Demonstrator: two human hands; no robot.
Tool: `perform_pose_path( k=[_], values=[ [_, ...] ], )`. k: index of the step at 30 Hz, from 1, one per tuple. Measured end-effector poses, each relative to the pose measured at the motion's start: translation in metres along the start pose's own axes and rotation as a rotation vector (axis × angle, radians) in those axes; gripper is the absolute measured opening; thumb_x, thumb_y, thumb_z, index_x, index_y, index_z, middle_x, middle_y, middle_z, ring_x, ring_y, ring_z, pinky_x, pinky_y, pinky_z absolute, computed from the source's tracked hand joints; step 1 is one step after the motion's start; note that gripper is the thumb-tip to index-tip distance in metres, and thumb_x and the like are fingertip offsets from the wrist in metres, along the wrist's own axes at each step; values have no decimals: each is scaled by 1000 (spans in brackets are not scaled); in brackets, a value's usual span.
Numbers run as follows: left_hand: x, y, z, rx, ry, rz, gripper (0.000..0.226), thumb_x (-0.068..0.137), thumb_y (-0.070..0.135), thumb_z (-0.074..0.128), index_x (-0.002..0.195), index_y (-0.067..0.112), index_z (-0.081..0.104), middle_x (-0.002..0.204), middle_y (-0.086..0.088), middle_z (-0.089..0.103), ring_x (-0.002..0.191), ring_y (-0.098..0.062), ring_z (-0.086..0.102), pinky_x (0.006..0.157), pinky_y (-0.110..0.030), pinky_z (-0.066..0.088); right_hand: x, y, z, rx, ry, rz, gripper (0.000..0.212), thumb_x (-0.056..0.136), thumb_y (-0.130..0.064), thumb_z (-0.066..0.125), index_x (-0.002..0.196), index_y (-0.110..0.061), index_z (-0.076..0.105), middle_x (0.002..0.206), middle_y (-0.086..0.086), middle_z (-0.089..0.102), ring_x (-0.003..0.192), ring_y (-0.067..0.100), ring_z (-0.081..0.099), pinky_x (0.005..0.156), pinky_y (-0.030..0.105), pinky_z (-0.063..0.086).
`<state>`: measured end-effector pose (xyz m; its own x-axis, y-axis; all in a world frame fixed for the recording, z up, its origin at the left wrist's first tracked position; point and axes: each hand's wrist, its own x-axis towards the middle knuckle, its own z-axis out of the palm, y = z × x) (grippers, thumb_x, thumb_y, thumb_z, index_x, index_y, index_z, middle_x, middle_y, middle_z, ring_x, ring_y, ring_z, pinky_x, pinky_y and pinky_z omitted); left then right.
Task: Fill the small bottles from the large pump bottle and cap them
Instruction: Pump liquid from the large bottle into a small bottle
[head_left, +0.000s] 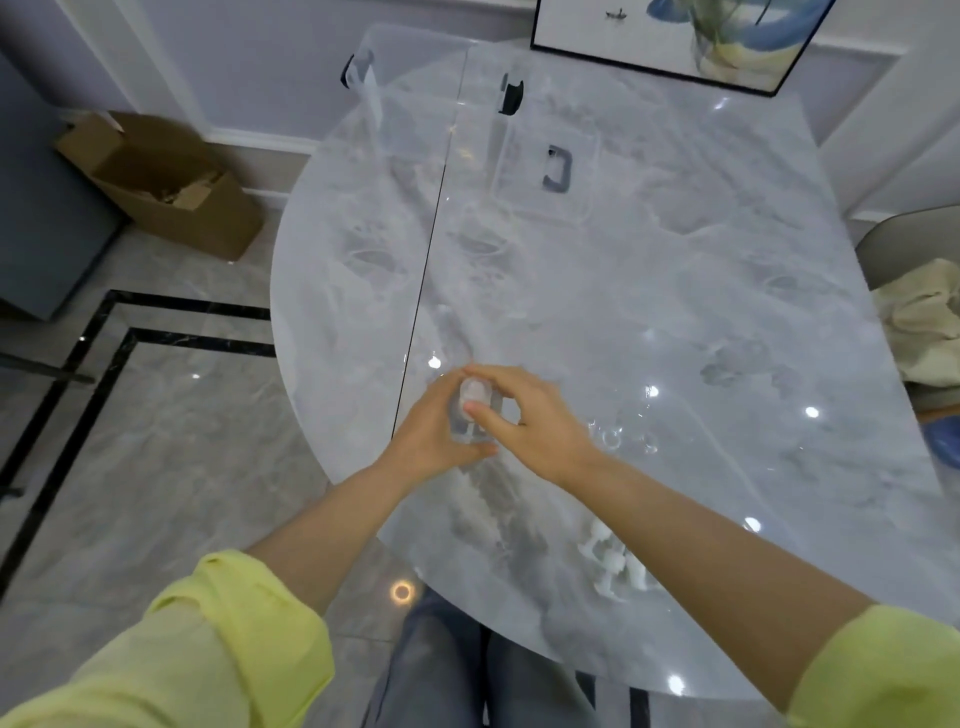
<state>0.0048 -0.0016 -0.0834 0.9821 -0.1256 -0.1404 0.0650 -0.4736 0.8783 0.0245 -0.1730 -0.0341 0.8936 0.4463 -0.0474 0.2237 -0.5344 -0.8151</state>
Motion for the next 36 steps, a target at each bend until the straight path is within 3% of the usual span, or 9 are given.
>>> perform_pose_path(
  k=[4,7,11,18,23,27,33,36],
  values=[
    [4,-3,4,-17,29,4,73,65,31,87,128,38,50,124,16,59,115,-4,60,91,-33,56,2,0,-1,-26,25,5,37,99,-35,65,135,-27,64,128,-10,69,117,7,63,102,29,49],
    [6,-4,10,-34,51,-3,69,64,23,86,123,31,51,116,10,61,103,-7,65,78,-29,57,2,2,4,-27,38,-2,38,99,-41,58,135,-31,63,126,-11,69,114,7,64,98,31,52],
    [5,-6,17,-76,100,-19,67,65,16,90,119,27,50,106,10,62,90,-1,64,68,-15,49,1,6,18,-3,130,-38,35,99,-34,52,131,-24,65,115,-7,69,105,8,63,94,36,49],
    [6,-13,19,-103,118,12,69,67,18,91,120,34,50,117,19,60,109,-5,62,79,-13,48,-1,12,42,-9,297,-40,39,102,-37,43,134,-25,60,111,-9,64,103,7,59,96,43,46],
    [9,-18,19,-73,125,42,69,64,26,92,115,42,49,114,21,60,102,-6,65,76,-25,55,-1,16,47,47,332,-64,40,102,-37,44,137,-24,59,108,-5,65,97,16,62,89,40,49],
    [10,-22,16,-70,126,90,64,62,30,90,109,47,49,107,22,63,97,-2,65,72,-20,53,1,18,51,88,356,-83,40,101,-38,43,137,-28,59,108,-5,63,99,16,62,88,38,49],
    [10,-33,18,-67,126,146,58,57,42,80,105,44,48,102,19,65,89,-4,68,65,-38,60,-3,20,53,104,320,-108,37,104,-42,41,139,-38,54,125,-20,61,117,3,59,98,24,47],
    [11,-38,17,-60,142,201,59,62,39,85,109,37,49,102,19,66,93,-2,67,75,-37,60,2,20,52,75,294,-116,40,103,-43,37,138,-35,54,108,-25,59,103,-4,58,91,23,45]
  ],
)
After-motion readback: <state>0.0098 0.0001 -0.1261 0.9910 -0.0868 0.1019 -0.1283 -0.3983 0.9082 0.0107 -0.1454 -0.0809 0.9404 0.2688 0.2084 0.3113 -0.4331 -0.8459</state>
